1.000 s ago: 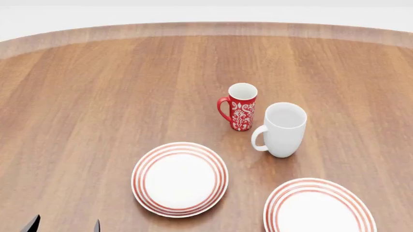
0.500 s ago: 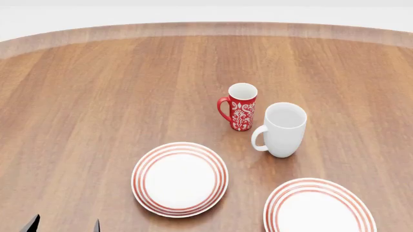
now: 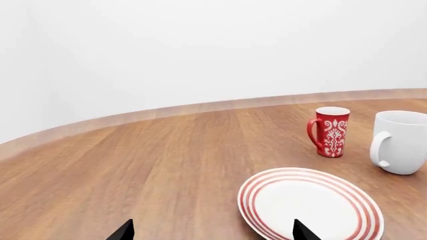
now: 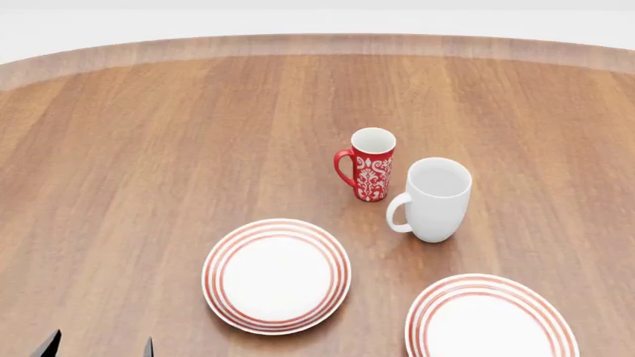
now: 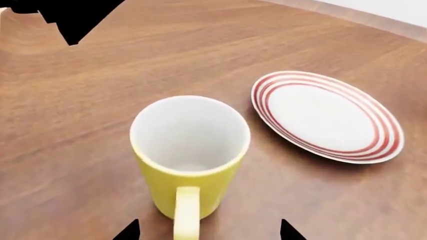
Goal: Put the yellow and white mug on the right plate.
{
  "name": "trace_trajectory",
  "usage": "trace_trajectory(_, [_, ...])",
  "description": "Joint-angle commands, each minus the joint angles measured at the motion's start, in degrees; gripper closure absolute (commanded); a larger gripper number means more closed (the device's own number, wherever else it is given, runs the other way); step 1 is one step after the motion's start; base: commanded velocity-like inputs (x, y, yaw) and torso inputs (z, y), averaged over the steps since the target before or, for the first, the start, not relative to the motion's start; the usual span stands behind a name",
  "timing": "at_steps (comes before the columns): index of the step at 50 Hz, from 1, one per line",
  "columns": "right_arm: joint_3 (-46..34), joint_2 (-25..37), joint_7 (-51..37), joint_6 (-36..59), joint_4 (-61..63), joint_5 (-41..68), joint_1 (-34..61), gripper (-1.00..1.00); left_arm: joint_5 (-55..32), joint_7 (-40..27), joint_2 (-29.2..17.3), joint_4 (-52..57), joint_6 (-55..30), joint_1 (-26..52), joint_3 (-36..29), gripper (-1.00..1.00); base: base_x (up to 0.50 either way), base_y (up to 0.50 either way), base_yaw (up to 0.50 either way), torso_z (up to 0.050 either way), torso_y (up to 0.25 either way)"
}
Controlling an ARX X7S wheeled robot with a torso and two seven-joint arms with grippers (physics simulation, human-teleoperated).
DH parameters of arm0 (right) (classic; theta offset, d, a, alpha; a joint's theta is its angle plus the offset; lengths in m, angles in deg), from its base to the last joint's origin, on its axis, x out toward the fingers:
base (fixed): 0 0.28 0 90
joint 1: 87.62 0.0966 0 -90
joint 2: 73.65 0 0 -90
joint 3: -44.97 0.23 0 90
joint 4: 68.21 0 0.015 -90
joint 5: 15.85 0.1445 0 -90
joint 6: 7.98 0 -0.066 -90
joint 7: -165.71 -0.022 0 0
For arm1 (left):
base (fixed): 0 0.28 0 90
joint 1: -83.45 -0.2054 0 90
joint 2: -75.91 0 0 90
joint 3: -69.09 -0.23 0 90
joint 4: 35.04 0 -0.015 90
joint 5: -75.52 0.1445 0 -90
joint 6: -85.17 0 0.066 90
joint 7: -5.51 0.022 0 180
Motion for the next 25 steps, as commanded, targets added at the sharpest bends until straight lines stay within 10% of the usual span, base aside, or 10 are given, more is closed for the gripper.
trace_trajectory(1, [0.7, -3.1, 1.5, -1.6, -4.5, -1.6, 2.0, -1.0, 1.1, 1.1, 0.9, -0.1, 0.6, 0.0, 1.0, -1.0, 0.0, 0.0, 0.0, 0.0, 0.0])
trace_trajectory(2, [0.7, -3.3, 1.5, -1.8, -4.8, -1.6, 2.2, 1.0, 1.2, 1.0, 0.9, -0.1, 0.6, 0.0, 1.0, -1.0, 0.0, 0.0, 0.0, 0.0, 0.0])
trace_trajectory(25, [2.0, -2.2, 0.6, -2.6, -4.3, -0.1, 1.0, 1.0, 0.8, 0.6, 0.5, -0.1, 0.9, 0.0, 0.6, -1.0, 0.0, 0.0, 0.0, 0.0, 0.0])
